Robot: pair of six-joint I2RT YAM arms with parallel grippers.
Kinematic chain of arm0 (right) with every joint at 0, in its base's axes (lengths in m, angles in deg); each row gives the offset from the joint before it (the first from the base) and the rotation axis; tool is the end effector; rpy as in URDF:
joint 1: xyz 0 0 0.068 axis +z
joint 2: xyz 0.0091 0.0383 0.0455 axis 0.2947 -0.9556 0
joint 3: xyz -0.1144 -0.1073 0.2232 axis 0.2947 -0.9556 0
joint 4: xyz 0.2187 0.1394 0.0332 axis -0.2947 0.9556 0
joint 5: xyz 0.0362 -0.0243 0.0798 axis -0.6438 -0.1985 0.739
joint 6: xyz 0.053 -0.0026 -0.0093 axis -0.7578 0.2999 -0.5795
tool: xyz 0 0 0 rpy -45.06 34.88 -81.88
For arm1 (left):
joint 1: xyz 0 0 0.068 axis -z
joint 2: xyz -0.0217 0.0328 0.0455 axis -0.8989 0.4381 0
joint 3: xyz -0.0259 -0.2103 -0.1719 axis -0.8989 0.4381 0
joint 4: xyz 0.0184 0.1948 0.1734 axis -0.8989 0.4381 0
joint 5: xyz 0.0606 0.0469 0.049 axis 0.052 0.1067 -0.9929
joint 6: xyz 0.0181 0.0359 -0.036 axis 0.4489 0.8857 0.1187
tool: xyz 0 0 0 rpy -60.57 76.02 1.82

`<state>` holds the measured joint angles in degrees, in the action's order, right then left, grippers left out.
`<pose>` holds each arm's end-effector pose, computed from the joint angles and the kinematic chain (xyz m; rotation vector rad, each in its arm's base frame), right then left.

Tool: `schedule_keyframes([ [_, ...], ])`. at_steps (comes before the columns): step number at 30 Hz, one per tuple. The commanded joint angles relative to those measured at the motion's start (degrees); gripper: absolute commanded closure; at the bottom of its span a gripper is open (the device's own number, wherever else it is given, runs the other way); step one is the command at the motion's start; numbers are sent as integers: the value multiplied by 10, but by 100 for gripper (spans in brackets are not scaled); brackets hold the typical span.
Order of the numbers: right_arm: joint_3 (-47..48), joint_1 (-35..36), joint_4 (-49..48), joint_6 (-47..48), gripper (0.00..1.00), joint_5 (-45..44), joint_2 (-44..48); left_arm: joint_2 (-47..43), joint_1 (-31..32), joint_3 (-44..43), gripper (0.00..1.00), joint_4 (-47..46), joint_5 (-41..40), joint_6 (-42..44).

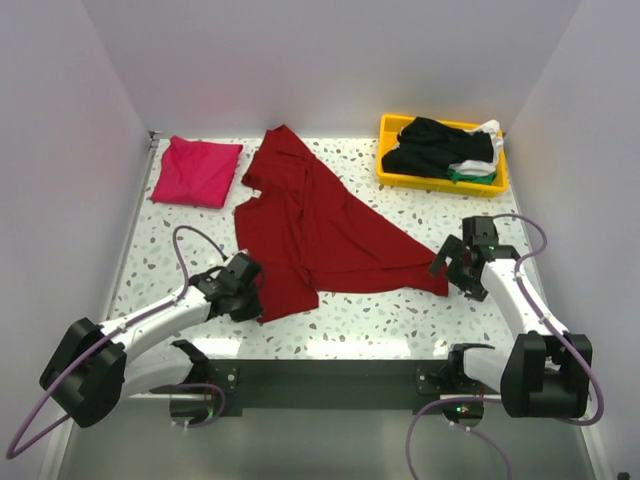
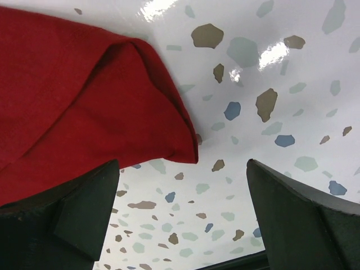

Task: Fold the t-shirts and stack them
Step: Flatten the tshirt out

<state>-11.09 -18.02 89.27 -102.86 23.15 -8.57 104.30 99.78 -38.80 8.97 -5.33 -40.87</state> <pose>0.2039 -0.0078 0.2021 0.8144 2.5886 -0.0181 0.1462 -0.1020 0.1540 -0.4448 2.7578 -0.3094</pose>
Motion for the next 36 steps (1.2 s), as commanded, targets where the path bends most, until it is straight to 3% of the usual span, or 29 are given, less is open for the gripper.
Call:
schedule_keyframes([
  [1, -12, -14, -8, -5, 2, 28, 8, 4, 4, 15, 100, 15, -10, 6],
  [7, -20, -28, -7, 6, 5, 25, -6, -8, 4, -61, 100, 65, -98, 41],
  [10, -34, -30, -35, 2, 13, 47, -14, -5, 4, -97, 100, 83, -131, 57],
  [14, -53, -30, -68, -4, 29, 93, -36, -2, 4, -122, 100, 85, -130, 75],
  [25, -76, -29, -145, -11, 42, 86, -107, -26, 4, -121, 100, 74, -113, 83],
  [31, -78, -29, -152, -9, 81, 108, -103, -23, 4, -132, 100, 78, -112, 79],
  [32, -78, -29, -149, -7, 96, 119, -89, -25, 4, -136, 100, 79, -112, 79],
  [36, -56, -29, -120, 1, 100, 134, -18, -46, 4, -166, 100, 80, -115, 91],
])
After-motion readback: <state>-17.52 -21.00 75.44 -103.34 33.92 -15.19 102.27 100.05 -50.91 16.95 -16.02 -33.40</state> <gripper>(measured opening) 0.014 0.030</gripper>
